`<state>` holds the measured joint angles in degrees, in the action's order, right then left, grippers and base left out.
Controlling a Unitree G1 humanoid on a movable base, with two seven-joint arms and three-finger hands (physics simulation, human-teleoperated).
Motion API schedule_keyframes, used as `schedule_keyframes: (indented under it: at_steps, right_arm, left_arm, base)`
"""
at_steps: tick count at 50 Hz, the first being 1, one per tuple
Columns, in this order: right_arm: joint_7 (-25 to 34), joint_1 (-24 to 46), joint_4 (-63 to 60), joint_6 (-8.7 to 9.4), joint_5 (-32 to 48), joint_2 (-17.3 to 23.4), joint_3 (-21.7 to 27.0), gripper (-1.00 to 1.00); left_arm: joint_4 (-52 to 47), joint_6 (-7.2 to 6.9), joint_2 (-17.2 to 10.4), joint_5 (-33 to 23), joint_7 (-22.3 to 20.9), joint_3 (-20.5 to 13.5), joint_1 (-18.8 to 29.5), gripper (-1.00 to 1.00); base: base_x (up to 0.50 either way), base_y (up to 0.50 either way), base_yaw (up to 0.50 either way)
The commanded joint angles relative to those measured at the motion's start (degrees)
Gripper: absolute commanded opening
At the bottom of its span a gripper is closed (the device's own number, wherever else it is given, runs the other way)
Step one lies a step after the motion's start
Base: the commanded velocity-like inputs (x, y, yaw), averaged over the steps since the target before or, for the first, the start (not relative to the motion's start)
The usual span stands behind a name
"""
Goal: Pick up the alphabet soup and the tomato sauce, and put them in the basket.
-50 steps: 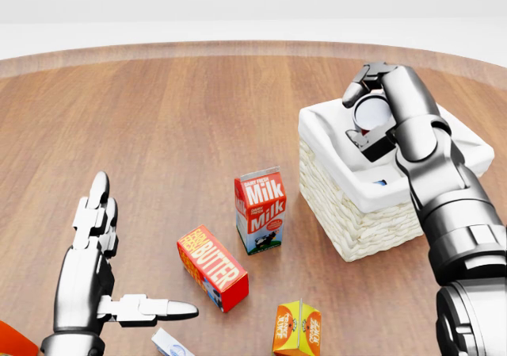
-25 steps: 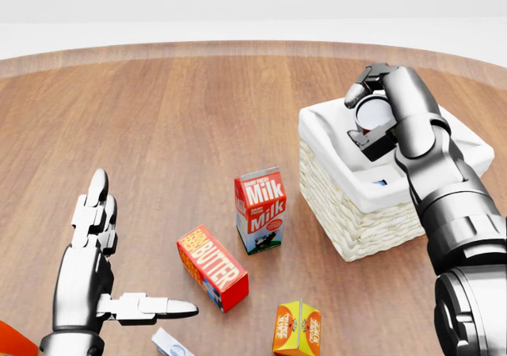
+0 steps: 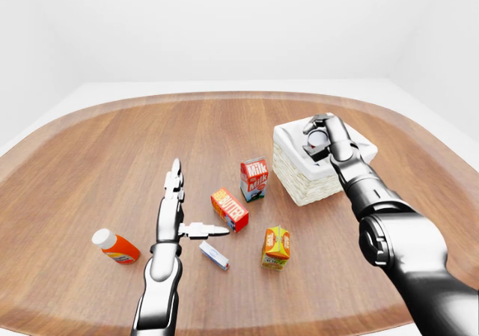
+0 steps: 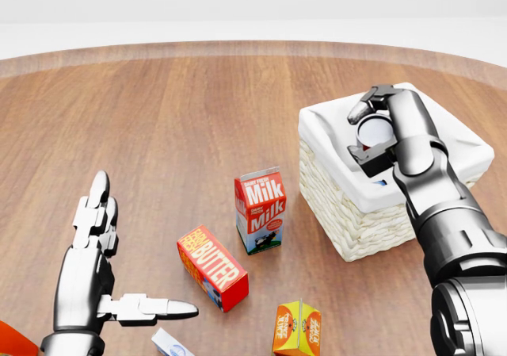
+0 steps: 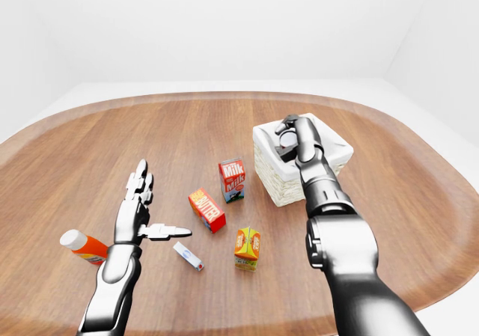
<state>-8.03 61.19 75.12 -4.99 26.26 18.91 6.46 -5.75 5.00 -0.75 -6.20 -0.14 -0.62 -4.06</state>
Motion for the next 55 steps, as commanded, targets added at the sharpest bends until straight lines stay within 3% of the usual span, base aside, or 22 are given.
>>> schedule_keyframes:
  at_steps: [1, 54, 55]
  right_arm:
    - [-2.7, -1.5, 1.2, -0.01, -0.7, 0.1, 0.7, -1.00]
    - [-2.9, -1.3, 1.0, -0.01, -1.2, 1.1, 0.7, -1.00]
    - [-2.9, -1.4, 1.0, -0.01, -1.2, 1.0, 0.7, -0.91]
  left_arm:
    - [0.1, 0.00, 0.0, 1.0, -0.6, -0.1, -0.2, 1.00]
    - [0.3, 0.00, 0.0, 1.1, -0.6, -0.2, 0.0, 1.00]
    - [0.4, 0.00, 0.0, 1.1, -0.6, -0.2, -0.1, 1.00]
  base:
    - [0.00, 0.00, 0.00]
    - [0.00, 0.00, 0.00]
    - [0.00, 0.00, 0.00]
